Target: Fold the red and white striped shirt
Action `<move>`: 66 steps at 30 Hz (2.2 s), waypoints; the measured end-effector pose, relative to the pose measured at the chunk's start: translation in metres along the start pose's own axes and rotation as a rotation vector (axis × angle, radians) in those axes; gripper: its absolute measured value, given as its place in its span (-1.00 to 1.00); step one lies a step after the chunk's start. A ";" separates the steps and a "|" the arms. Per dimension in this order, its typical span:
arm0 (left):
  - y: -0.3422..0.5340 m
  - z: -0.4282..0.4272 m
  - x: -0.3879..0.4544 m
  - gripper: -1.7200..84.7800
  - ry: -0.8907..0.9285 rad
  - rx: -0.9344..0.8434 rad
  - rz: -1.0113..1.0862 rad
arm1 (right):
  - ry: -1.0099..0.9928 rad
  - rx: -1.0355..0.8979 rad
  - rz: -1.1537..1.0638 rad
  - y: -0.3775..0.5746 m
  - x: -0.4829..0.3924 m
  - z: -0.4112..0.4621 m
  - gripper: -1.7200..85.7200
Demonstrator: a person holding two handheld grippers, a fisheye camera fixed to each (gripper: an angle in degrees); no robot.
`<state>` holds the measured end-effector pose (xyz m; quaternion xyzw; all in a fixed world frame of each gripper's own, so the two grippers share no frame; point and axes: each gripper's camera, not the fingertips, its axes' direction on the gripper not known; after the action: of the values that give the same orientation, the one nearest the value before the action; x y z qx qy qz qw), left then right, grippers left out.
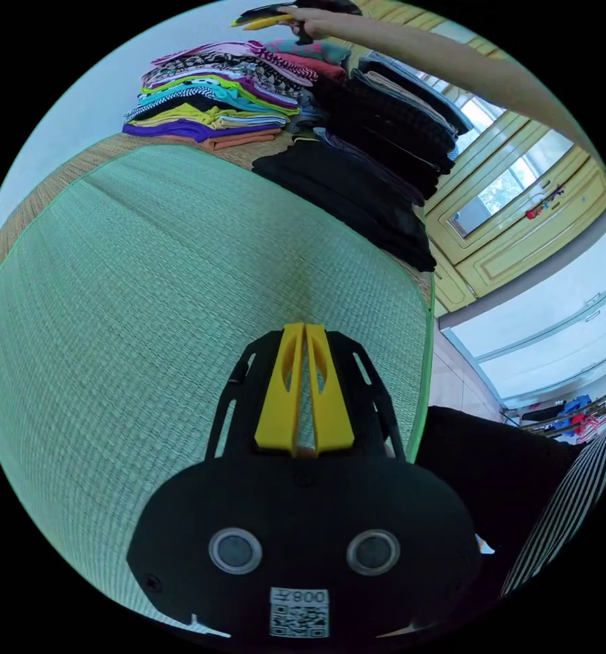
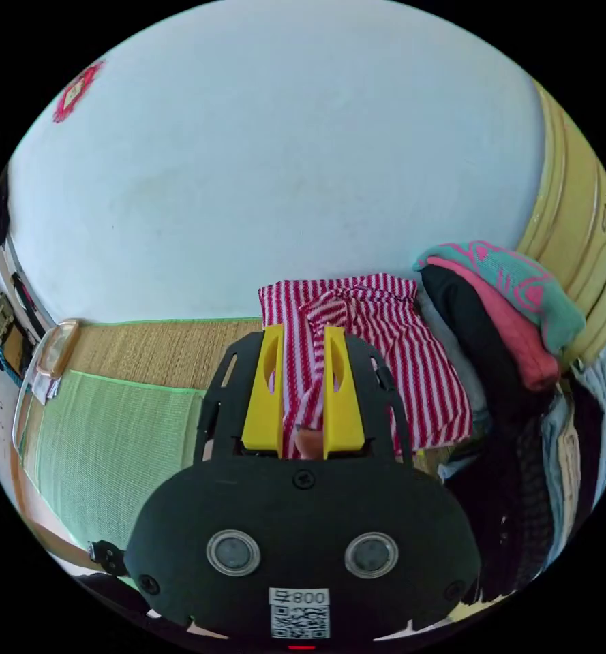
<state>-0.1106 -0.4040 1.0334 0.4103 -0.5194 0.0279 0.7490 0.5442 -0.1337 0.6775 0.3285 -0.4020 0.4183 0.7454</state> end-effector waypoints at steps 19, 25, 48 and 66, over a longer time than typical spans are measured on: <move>0.002 -0.074 0.020 -0.96 0.104 -0.019 0.011 | 0.023 -0.117 0.112 -0.070 0.007 0.141 -0.91; 0.005 -0.105 0.024 -0.96 0.130 -0.020 0.005 | -0.035 -0.031 0.137 -0.072 0.017 0.120 -0.93; 0.086 -0.360 -0.003 -0.95 0.397 0.322 -0.232 | -0.748 0.165 0.070 0.075 -0.062 -0.147 -0.94; 0.301 -0.508 0.090 -0.87 0.496 0.459 -0.591 | -0.968 -0.047 0.231 0.210 -0.090 -0.308 -0.94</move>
<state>0.1736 0.0875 1.2186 0.6774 -0.1649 0.0248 0.7164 0.4288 0.1798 0.4888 0.4214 -0.7450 0.2884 0.4292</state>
